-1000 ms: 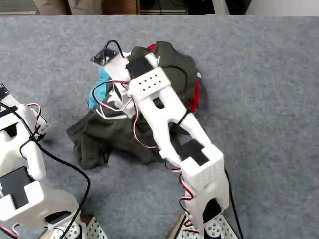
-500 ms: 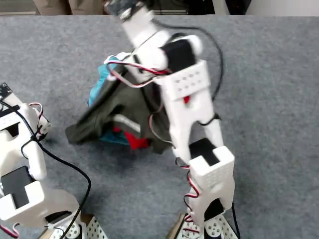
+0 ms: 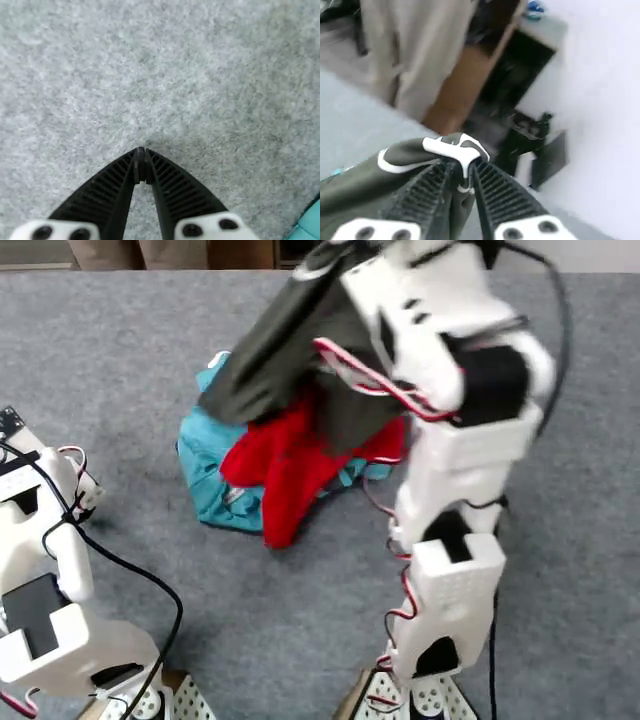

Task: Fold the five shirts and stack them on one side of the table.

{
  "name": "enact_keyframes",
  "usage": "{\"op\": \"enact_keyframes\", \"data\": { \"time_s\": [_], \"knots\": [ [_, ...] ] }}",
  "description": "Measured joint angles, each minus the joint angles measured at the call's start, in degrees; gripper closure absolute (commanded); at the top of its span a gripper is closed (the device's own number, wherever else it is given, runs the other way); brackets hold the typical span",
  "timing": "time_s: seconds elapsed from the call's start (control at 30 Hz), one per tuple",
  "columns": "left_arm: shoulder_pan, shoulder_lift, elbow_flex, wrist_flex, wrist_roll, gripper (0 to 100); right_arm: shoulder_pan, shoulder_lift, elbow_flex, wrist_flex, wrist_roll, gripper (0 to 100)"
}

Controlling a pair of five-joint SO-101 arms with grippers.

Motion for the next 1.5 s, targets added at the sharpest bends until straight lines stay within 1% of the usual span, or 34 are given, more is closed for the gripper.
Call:
{"op": "enact_keyframes", "data": {
  "time_s": [0.23, 0.3, 0.4, 0.47, 0.6, 0.67, 0.77, 0.83, 0.9, 1.07, 1.2, 1.27, 1.4, 1.5],
  "knots": [
    [0.79, 0.00, 0.00, 0.53, 0.00, 98, 8.97, -1.05, -0.79, -0.70, 3.34, 99.4],
    [3.16, 0.00, -0.62, 3.34, -0.26, 98, 12.40, -1.05, -1.23, -2.73, 5.27, 99.4],
    [8.26, 0.00, -3.60, 9.14, -2.55, 96, 18.55, -1.05, -1.32, -7.47, 7.82, 99.4],
    [11.78, -0.44, -7.21, 14.07, -2.73, 92, 22.51, -1.05, -1.49, -8.70, 9.67, 99.4],
    [17.23, -4.13, -17.67, 25.23, 0.88, 82, 28.75, -1.05, -1.85, -8.79, 12.84, 99.4],
    [19.87, -5.80, -23.03, 29.45, 3.60, 75, 31.47, -1.05, -2.64, -6.86, 13.10, 99.4],
    [25.67, -6.95, -29.54, 35.69, 6.77, 65, 32.70, -1.05, -3.78, 1.05, 13.10, 99.1],
    [30.24, -6.95, -32.79, 39.21, 7.65, 62, 32.88, -1.05, -3.78, 6.77, 11.69, 99.1],
    [34.29, -7.03, -35.34, 42.11, 7.91, 62, 32.88, -1.05, -3.25, 9.85, 8.35, 99.1],
    [42.02, -5.63, -39.91, 41.93, 6.68, 62, 32.00, 0.35, 3.25, 10.37, -0.79, 99.1],
    [43.34, -0.70, -42.90, 37.54, 6.68, 65, 30.15, 3.16, 9.23, 10.37, -3.34, 99.2],
    [43.25, 2.90, -44.13, 34.64, 7.03, 66, 30.07, 5.01, 10.90, 10.37, -2.46, 99.3],
    [44.84, 11.08, -47.12, 28.22, 7.38, 66, 29.45, 11.60, 13.19, 10.29, 5.19, 99.4],
    [45.27, 18.99, -49.49, 23.30, 8.18, 66, 28.40, 18.55, 13.36, 9.14, 5.71, 99.4]
  ]
}}
